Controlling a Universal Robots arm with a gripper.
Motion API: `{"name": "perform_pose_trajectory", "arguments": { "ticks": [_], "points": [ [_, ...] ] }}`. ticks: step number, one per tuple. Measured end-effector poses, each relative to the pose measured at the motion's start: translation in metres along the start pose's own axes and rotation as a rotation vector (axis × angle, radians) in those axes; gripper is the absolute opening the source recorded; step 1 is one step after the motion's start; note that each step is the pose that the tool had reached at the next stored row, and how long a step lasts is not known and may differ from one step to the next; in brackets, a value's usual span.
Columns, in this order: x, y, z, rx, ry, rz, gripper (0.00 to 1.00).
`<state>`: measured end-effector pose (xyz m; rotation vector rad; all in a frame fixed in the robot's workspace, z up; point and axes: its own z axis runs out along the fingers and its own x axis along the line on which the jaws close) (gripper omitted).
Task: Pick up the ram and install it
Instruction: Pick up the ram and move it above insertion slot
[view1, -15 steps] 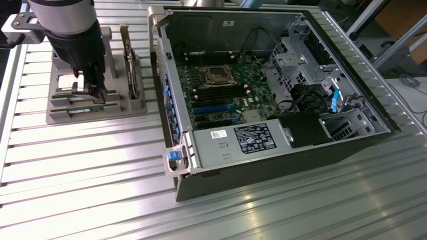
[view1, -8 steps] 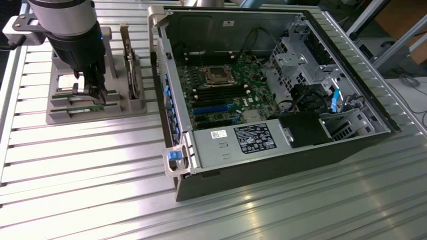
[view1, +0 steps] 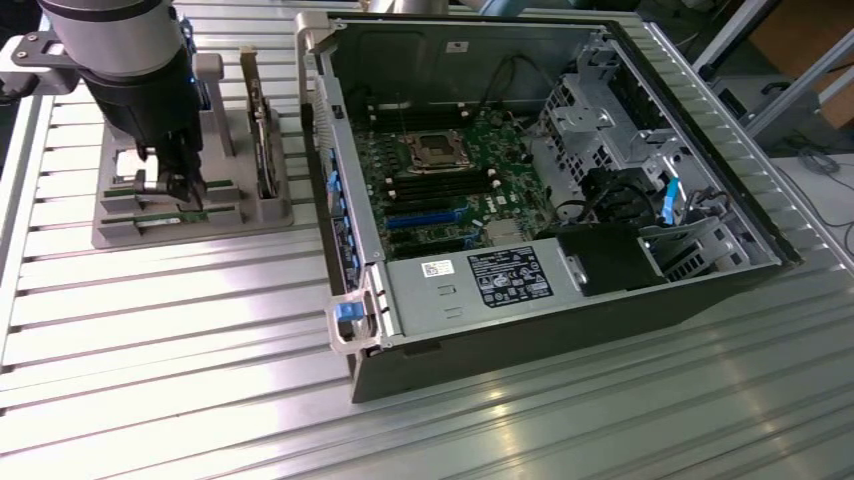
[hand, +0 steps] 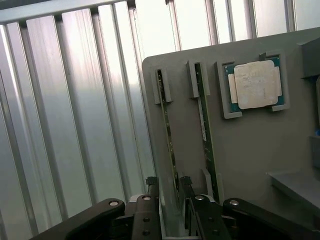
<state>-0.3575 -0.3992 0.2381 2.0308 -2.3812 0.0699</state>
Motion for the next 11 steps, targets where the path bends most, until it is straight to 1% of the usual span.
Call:
{"name": "perform_pose_trajectory", "arguments": {
  "ticks": [5, 11],
  "points": [
    [0.0008, 0.0058, 0.0037, -0.0001, 0.0002, 0.000, 0.30],
    [0.0013, 0.0100, 0.0072, 0.0004, -0.0003, -0.006, 0.30]
  ]
}}
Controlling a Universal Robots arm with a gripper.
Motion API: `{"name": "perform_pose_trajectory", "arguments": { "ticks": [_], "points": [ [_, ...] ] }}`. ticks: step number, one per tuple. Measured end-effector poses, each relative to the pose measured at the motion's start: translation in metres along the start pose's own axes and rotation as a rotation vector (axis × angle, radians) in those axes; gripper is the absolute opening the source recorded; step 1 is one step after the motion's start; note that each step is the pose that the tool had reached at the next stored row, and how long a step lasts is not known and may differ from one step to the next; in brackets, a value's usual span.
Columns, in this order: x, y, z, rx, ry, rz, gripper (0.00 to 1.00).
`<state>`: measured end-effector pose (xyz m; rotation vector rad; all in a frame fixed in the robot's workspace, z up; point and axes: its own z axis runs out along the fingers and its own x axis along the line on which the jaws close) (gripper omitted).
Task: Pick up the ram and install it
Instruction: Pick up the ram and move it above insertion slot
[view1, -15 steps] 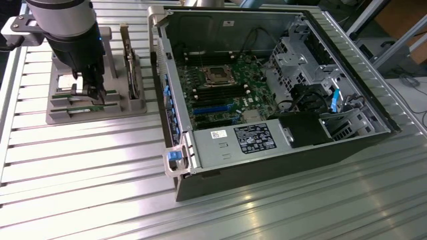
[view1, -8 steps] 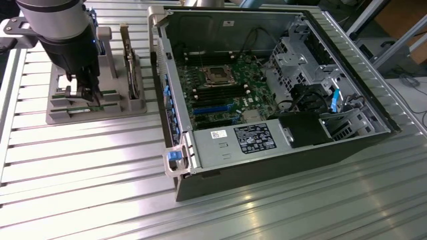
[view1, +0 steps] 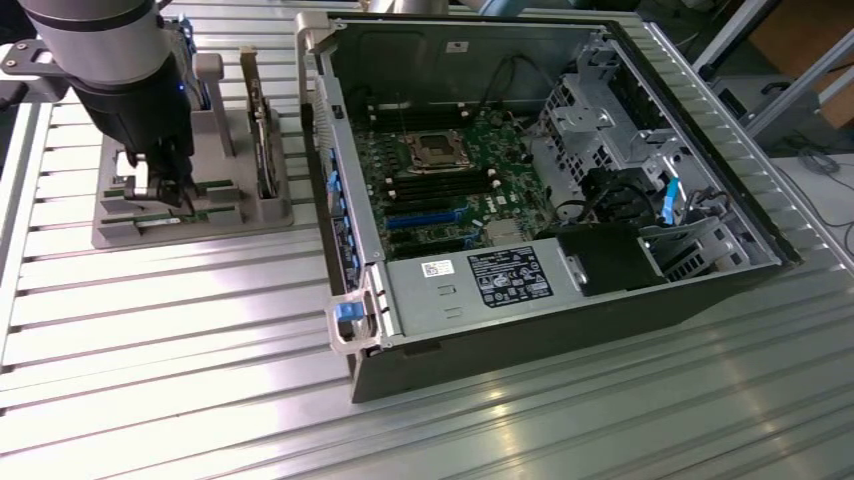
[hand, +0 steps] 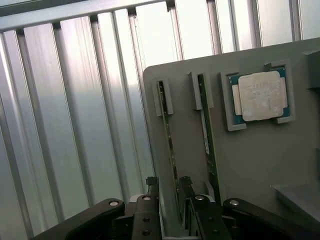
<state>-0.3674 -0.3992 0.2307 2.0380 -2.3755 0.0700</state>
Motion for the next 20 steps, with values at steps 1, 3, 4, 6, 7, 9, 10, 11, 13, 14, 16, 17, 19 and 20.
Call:
{"name": "perform_pose_trajectory", "arguments": {
  "ticks": [1, 3, 4, 6, 7, 9, 10, 11, 13, 14, 16, 17, 19, 20],
  "points": [
    [0.000, 0.0002, 0.0004, 0.0004, -0.0002, -0.007, 0.30],
    [0.000, 0.0005, 0.0011, 0.0013, -0.0009, -0.043, 0.30],
    [0.000, 0.0005, 0.0017, 0.0021, -0.0014, -0.061, 0.30],
    [-0.002, 0.0011, 0.0031, 0.0026, -0.0018, -0.076, 0.30],
    [-0.002, 0.0014, 0.0036, 0.0028, -0.0019, -0.079, 0.30],
    [-0.003, 0.0028, 0.0053, 0.0031, -0.0021, -0.089, 0.30],
    [-0.004, 0.0039, 0.0063, 0.0033, -0.0023, -0.093, 0.30],
    [-0.004, 0.0044, 0.0068, 0.0034, -0.0024, -0.094, 0.30],
    [-0.005, 0.0060, 0.0083, 0.0036, -0.0025, -0.099, 0.30],
    [-0.006, 0.0074, 0.0092, 0.0036, -0.0025, -0.101, 0.30],
    [-0.006, 0.0098, 0.0110, 0.0037, -0.0026, -0.103, 0.30],
    [-0.006, 0.0109, 0.0123, 0.0039, -0.0028, -0.104, 0.30],
    [-0.005, 0.0125, 0.0146, 0.0039, -0.0027, -0.106, 0.30],
    [-0.005, 0.0137, 0.0164, 0.0040, -0.0028, -0.108, 0.30]
  ]
}}
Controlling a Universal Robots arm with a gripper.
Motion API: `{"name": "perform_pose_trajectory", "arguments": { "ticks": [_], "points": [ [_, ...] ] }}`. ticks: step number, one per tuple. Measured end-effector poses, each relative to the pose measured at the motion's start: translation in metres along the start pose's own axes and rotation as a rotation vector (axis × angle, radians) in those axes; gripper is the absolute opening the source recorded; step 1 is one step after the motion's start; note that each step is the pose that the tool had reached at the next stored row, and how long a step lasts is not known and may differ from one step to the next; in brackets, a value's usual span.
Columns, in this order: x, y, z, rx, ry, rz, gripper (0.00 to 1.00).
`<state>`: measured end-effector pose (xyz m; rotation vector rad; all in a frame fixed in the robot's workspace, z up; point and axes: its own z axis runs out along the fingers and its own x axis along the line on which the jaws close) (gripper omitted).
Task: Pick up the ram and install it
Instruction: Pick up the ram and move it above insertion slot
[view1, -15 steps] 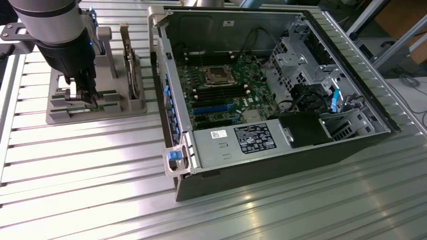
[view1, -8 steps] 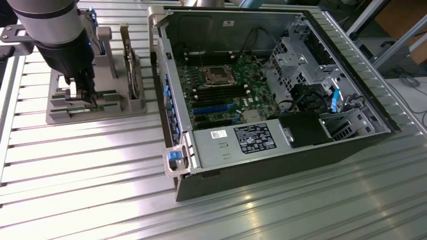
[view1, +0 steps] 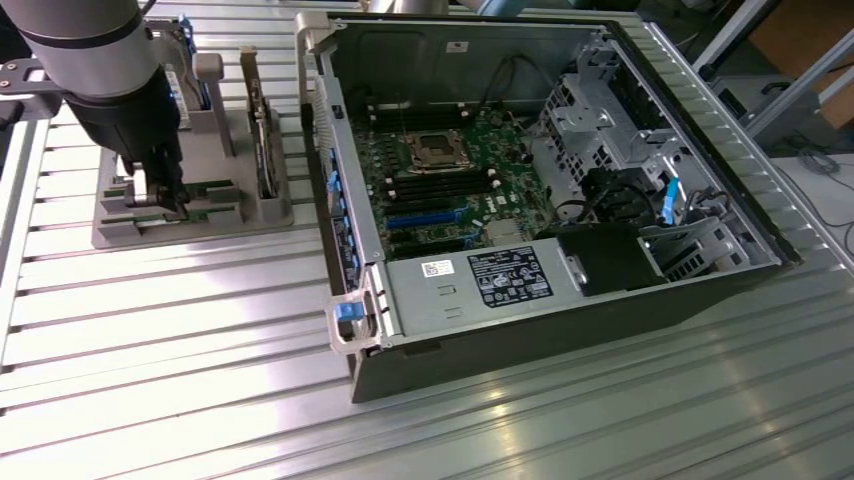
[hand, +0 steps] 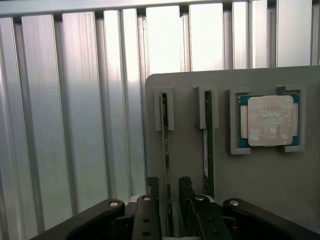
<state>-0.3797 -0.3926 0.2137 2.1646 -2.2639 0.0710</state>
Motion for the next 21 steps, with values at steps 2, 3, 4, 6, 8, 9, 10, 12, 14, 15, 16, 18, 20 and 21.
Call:
{"name": "perform_pose_trajectory", "arguments": {
  "ticks": [2, 3, 4, 6, 8, 9, 10, 12, 14, 15, 16, 18, 20, 21],
  "points": [
    [0.0000, 0.0008, 0.0016, -0.0001, 0.0000, -0.001, 0.30],
    [0.0000, 0.0011, 0.0021, -0.0001, 0.0000, -0.002, 0.30],
    [-0.0001, 0.0014, 0.0027, 0.0000, 0.0000, -0.002, 0.30],
    [0.0000, 0.0025, 0.0044, 0.0000, -0.0001, -0.004, 0.30],
    [-0.0001, 0.0030, 0.0061, 0.0000, 0.0000, -0.004, 0.30],
    [-0.0001, 0.0030, 0.0064, -0.0001, 0.0000, -0.004, 0.30],
    [-0.0001, 0.0030, 0.0065, 0.0000, 0.0000, -0.005, 0.30],
    [-0.0001, 0.0030, 0.0065, 0.0001, -0.0001, -0.005, 0.29],
    [-0.0001, 0.0030, 0.0066, 0.0000, -0.0001, -0.005, 0.12],
    [-0.0001, 0.0030, 0.0065, 0.0000, -0.0001, -0.005, 0.12],
    [-0.0001, 0.0030, 0.0065, 0.0000, -0.0001, -0.005, 0.12],
    [-0.0001, 0.0030, 0.0065, 0.0001, -0.0001, -0.004, 0.12],
    [-0.0001, 0.0030, 0.0065, 0.0000, -0.0001, -0.005, 0.12],
    [-0.0001, 0.0030, 0.0065, 0.0003, -0.0002, -0.004, 0.12]
  ]
}}
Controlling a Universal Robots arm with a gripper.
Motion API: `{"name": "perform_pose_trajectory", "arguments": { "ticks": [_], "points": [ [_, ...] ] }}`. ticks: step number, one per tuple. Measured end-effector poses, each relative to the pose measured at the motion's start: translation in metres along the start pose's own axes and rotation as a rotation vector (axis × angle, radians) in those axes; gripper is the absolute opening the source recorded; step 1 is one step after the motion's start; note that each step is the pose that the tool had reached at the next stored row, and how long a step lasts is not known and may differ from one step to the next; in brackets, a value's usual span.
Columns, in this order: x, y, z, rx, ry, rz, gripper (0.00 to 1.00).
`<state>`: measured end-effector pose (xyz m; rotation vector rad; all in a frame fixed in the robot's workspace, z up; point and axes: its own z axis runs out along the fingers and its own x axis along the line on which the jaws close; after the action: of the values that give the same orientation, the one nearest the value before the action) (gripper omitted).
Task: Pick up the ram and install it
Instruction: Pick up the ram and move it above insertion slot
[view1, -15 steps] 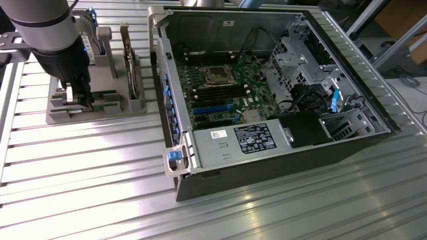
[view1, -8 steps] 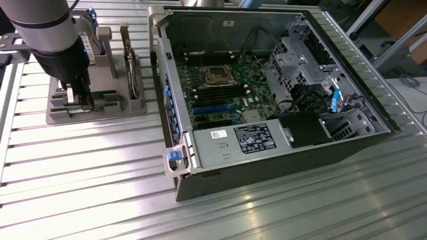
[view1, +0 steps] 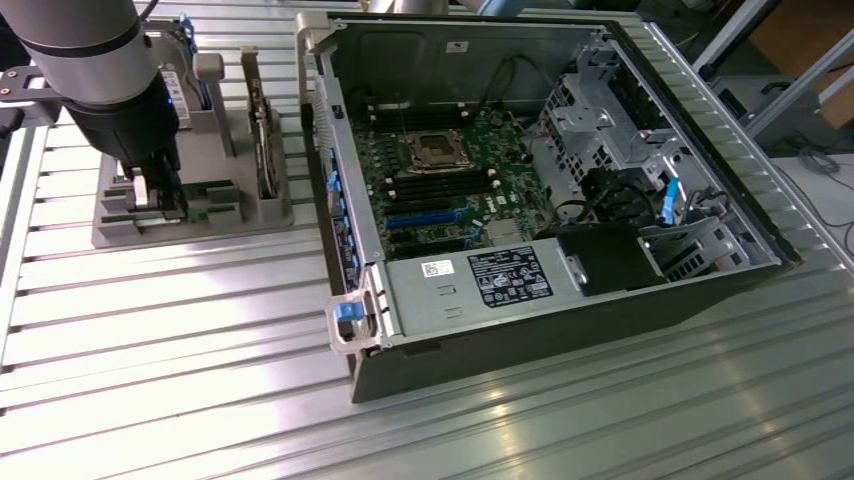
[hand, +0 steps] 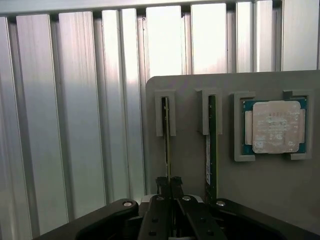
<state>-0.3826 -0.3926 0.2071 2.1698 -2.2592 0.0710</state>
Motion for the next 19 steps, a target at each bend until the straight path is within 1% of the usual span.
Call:
{"name": "perform_pose_trajectory", "arguments": {
  "ticks": [12, 19],
  "points": [
    [0.000, -0.0002, -0.0086, -0.0002, 0.0001, 0.000, 0.12],
    [0.001, -0.0005, -0.0190, -0.0003, 0.0002, 0.000, 0.12]
  ]
}}
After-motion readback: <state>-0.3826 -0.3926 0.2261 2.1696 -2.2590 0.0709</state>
